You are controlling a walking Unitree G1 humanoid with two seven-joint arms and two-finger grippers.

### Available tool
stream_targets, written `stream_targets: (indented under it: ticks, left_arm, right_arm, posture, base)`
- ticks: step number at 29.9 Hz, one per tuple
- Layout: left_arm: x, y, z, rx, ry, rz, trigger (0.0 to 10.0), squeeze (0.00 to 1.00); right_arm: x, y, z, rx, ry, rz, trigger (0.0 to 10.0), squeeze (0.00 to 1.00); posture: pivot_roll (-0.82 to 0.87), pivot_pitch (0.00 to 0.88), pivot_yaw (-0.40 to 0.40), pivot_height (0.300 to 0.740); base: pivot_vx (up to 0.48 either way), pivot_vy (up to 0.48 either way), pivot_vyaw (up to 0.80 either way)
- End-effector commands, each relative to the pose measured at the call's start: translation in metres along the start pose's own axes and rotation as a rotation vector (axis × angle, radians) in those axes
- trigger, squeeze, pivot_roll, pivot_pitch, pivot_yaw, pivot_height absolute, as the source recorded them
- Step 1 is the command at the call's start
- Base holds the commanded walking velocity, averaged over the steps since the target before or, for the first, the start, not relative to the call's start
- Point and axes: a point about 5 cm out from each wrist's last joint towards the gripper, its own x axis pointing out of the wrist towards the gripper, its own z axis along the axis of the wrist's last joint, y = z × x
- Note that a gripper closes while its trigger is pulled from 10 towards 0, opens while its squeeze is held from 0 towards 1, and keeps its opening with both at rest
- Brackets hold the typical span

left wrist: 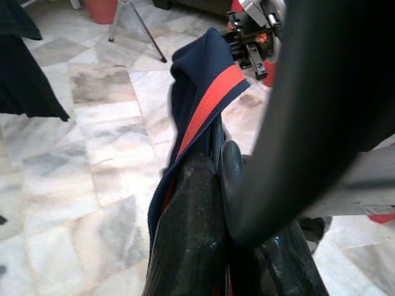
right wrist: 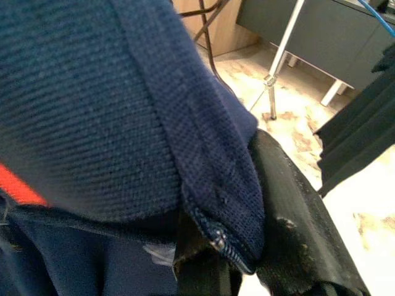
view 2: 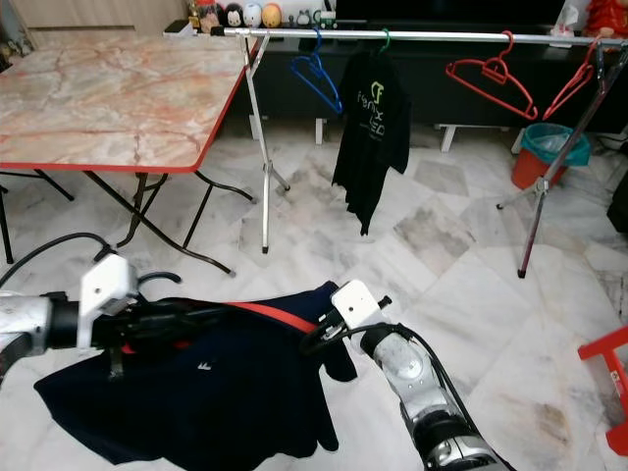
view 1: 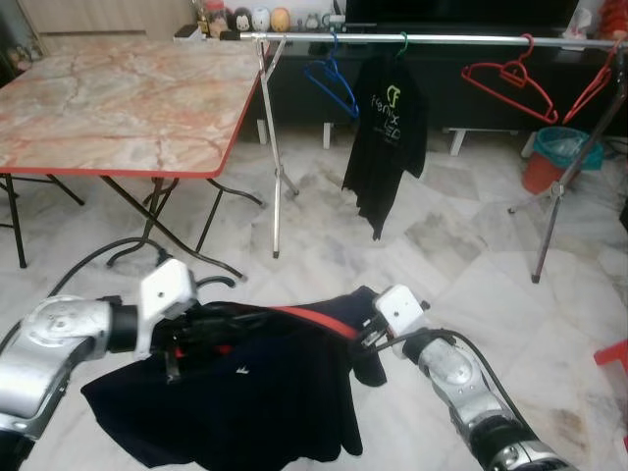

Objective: Hang hanger

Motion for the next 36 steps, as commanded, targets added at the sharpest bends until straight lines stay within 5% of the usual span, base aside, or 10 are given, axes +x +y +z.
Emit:
stream_targets:
  ticks: [1,6,16,21,26,36]
  left_arm:
    - [-0.014,0.002,0.014,0.023,-0.060,0.009,10.0,0.00]
    - [-0.022,-0.012,0.008,-0.036,-0.074,-0.091,10.0,0.00]
    - [-0.025,-0.011,0.020,-0.078,-0.168,-0.152,10.0,0.00]
    - [-0.006,0.022,0.025,-0.011,-0.239,0.168,10.0,0.00]
    - [0.008,0.024,0.030,-0.024,-0.305,0.221,10.0,0.00]
    - [0.067,0.022,0.062,-0.301,-0.666,0.283,10.0,0.00]
  right_arm:
    - [-0.003,-0.003,-0.007,0.011,0.046,-0.003,0.0,0.00]
    - [-0.003,-0.006,-0.005,0.035,0.027,-0.035,0.0,0.00]
    - [-0.007,-0.011,-0.009,0.050,0.034,-0.070,0.0,0.00]
    - [-0.005,-0.006,-0.006,0.068,0.006,-0.052,0.0,0.00]
    - [-0.003,0.002,-0.005,0.080,-0.006,-0.028,0.0,0.00]
    - [0.004,0.021,-0.002,0.109,-0.019,0.046,0.0,0.00]
  posture:
    - [0.06,0.035,-0.010,0.740]
    - [0.05,0.040,0.013,0.740]
    - [0.05,0.043,0.035,0.740]
    - [0.05,0.045,0.037,0.740]
    - [0.06,0.046,0.036,0.740]
    - [0.05,0.040,0.029,0.740]
  base:
    - [0.000,0.000,0.00]
    - [0.000,0.000,0.00]
    - [0.000,0.000,0.00]
    - [0.000,0.000,0.00]
    - [0.000,0.000,0.00]
    - [0.000,0.000,0.00]
